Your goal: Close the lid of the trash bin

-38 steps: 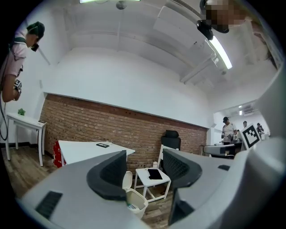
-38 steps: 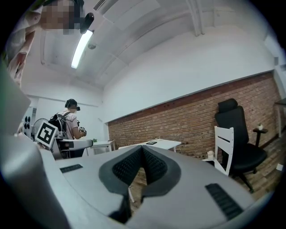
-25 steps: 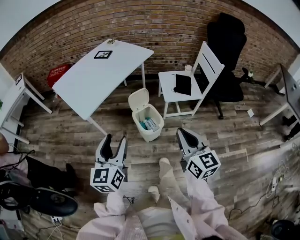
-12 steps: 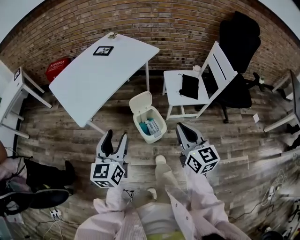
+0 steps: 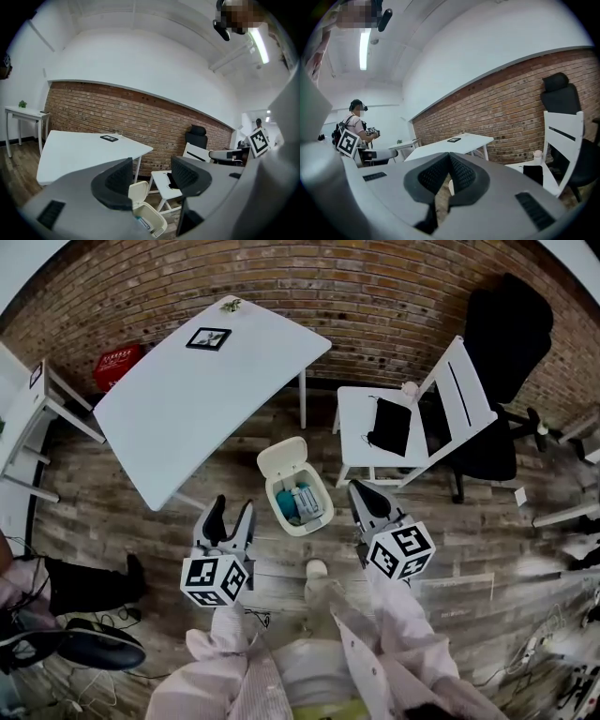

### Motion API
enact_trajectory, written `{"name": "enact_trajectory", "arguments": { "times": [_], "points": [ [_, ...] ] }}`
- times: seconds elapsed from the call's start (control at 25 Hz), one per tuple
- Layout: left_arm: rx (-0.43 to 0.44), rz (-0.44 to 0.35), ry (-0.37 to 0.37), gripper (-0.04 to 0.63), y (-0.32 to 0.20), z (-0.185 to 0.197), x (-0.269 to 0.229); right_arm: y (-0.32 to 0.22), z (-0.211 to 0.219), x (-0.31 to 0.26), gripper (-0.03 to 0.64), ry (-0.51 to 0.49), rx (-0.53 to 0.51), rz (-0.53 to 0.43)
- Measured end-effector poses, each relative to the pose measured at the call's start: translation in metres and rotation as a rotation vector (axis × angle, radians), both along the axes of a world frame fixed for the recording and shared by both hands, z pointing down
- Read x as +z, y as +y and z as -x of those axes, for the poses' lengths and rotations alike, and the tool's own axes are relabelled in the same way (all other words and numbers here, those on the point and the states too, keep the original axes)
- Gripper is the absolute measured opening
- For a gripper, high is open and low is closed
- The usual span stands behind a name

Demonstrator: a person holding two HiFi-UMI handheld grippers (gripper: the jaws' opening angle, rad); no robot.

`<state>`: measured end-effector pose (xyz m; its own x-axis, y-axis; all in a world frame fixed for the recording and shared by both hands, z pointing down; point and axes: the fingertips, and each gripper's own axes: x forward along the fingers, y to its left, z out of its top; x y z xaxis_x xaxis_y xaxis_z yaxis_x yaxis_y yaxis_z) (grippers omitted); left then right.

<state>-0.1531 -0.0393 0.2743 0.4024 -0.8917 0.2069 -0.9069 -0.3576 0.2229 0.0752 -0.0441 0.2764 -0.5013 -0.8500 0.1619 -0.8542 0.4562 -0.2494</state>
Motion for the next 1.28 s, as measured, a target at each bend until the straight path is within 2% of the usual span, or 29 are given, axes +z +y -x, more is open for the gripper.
{"name": "enact_trajectory", "arguments": {
  "times": [0.48,1.0,1.28],
  "points": [
    [-0.036,0.118,-0.038,0.25,-0.067,-0.008,0.053,-0.071,0.0,0.048,0.003,0.002,-0.077,0.089],
    [0.029,0.215,-0.093,0.25,-0.143,-0.006,0.147,-0.131,0.018,0.139,0.003,0.054,-0.065,0.163],
    [0.076,0.267,-0.134,0.258,-0.167,-0.006,0.207,-0.141,0.028,0.194,0.003,0.083,-0.097,0.207]
  ]
}}
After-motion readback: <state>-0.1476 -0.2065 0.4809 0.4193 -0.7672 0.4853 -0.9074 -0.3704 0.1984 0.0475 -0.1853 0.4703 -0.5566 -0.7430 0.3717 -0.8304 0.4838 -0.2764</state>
